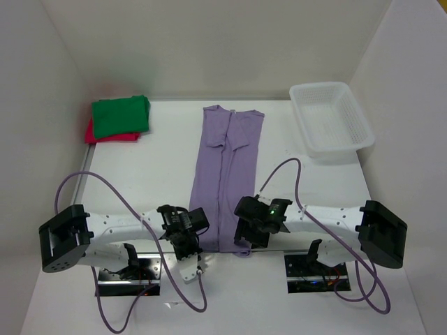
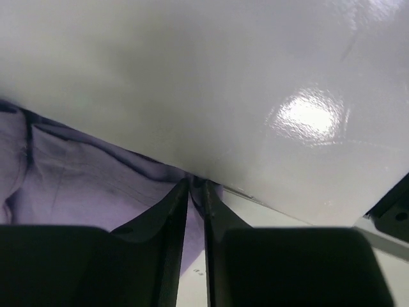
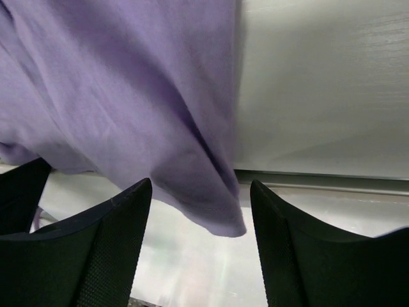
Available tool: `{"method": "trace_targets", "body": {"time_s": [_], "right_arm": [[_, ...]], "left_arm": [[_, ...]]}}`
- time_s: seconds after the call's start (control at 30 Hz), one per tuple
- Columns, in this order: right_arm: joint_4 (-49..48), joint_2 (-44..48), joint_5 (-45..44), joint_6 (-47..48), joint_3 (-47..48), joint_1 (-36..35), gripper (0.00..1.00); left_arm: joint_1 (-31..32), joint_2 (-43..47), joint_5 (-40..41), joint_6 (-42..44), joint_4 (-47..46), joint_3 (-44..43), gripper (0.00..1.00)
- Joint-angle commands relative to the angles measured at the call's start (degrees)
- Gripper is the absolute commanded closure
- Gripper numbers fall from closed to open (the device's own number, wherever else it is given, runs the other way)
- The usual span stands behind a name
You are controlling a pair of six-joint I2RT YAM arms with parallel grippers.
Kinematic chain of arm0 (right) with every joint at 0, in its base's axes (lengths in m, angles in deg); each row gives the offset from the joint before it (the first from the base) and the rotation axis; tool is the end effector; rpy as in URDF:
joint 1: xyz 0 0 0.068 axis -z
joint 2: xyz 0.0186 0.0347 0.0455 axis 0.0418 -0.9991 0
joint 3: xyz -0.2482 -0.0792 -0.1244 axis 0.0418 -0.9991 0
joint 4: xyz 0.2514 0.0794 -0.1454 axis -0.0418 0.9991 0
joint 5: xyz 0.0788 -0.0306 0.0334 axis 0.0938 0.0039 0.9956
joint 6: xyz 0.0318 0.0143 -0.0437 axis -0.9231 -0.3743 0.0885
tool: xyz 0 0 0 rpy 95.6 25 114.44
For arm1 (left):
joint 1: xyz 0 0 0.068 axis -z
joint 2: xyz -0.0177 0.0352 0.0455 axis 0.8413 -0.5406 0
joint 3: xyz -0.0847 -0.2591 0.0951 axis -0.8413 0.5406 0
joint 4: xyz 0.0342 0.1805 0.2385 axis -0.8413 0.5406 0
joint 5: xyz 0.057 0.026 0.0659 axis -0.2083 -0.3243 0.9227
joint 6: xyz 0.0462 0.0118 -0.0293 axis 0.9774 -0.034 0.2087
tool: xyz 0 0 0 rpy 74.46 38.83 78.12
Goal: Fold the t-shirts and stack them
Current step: Grab the bottom of the folded rectangular tshirt with both arms, then fold the folded rectangular tshirt in 1/3 of the way
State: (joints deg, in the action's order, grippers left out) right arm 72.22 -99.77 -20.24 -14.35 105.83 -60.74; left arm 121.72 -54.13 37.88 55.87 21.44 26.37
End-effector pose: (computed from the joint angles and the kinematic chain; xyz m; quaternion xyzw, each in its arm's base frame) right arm 0.1106 0.2177 0.1578 0.1237 0.9793 0.1490 0.0594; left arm 0.0862 -0.2098 0.1458 0.9543 0.2298 -0.1462 0.1226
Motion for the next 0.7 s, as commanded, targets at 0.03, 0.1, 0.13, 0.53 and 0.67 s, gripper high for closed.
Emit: {"method": "trace_targets", "body": {"time_s": [0.03, 0.1, 0.13, 0.53, 0.67], "right_arm": [[0.86, 1.18, 1.17, 1.14, -0.75, -0.24, 0.38], [0.08, 1.18, 1.17, 1.66, -0.75, -0.24, 0.46], [0.07, 1.18, 1.87, 1.67, -0.75, -0.24, 0.62], [4.46, 3.11, 3.10, 10.09, 6.54, 5.73, 1.00], [4.99, 1.54, 4.34, 15.89, 10.22, 11.97, 1.00]], "left_arm": [[0.68, -1.11, -4.49, -5.18, -3.09, -0.99, 0.80], [0.68, -1.11, -3.79, -6.75, -3.09, -0.99, 0.84], [0.68, -0.58, -3.78, -6.76, -3.09, -0.99, 0.86], [-10.20, 4.08, -0.44, -23.54, 0.25, -10.30, 1.00], [-17.32, 2.59, -2.28, -26.00, 0.25, -14.70, 1.00]]}}
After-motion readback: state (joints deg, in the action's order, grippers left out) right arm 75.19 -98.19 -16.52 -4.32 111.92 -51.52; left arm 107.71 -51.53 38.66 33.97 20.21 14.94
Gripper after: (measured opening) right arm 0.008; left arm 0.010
